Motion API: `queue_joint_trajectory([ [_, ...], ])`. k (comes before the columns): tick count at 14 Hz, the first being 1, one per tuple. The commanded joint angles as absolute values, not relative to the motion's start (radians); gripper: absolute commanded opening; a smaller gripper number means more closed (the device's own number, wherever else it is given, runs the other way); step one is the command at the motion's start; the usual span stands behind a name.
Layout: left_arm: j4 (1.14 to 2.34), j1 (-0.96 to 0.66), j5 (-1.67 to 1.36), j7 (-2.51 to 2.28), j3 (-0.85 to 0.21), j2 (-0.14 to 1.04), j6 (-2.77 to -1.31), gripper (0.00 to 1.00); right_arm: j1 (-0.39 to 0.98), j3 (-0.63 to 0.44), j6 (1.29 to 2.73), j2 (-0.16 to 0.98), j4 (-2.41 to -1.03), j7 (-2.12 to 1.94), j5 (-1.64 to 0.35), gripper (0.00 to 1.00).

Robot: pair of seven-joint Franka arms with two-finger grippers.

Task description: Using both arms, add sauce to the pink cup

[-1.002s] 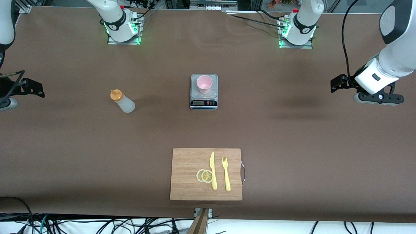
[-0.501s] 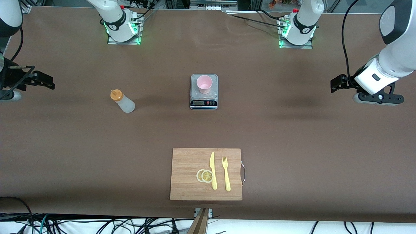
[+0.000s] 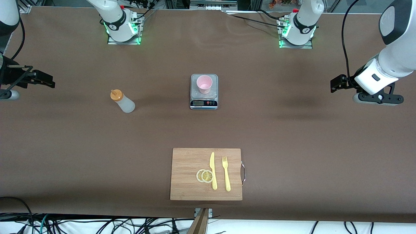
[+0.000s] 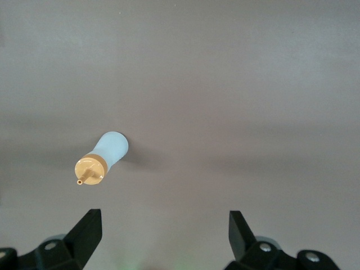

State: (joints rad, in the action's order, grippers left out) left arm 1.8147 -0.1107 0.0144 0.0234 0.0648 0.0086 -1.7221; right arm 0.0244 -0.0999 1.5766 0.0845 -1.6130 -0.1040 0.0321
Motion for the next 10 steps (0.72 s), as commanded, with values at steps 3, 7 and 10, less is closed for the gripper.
queue_joint_trajectory([
  [3, 1.813, -0.101, -0.003, 0.048, 0.061, 0.006, -1.710, 1.00, 0.017, -0.097, 1.574, 0.094, -1.614, -0.097, 0.015, 1.00],
  [7, 1.813, -0.101, -0.003, 0.048, 0.061, 0.006, -1.710, 1.00, 0.008, -0.097, 1.574, 0.098, -1.611, -0.097, 0.021, 1.00],
  [10, 1.813, -0.101, -0.003, 0.048, 0.061, 0.006, -1.710, 1.00, 0.005, -0.097, 1.574, 0.098, -1.611, -0.097, 0.021, 1.00],
])
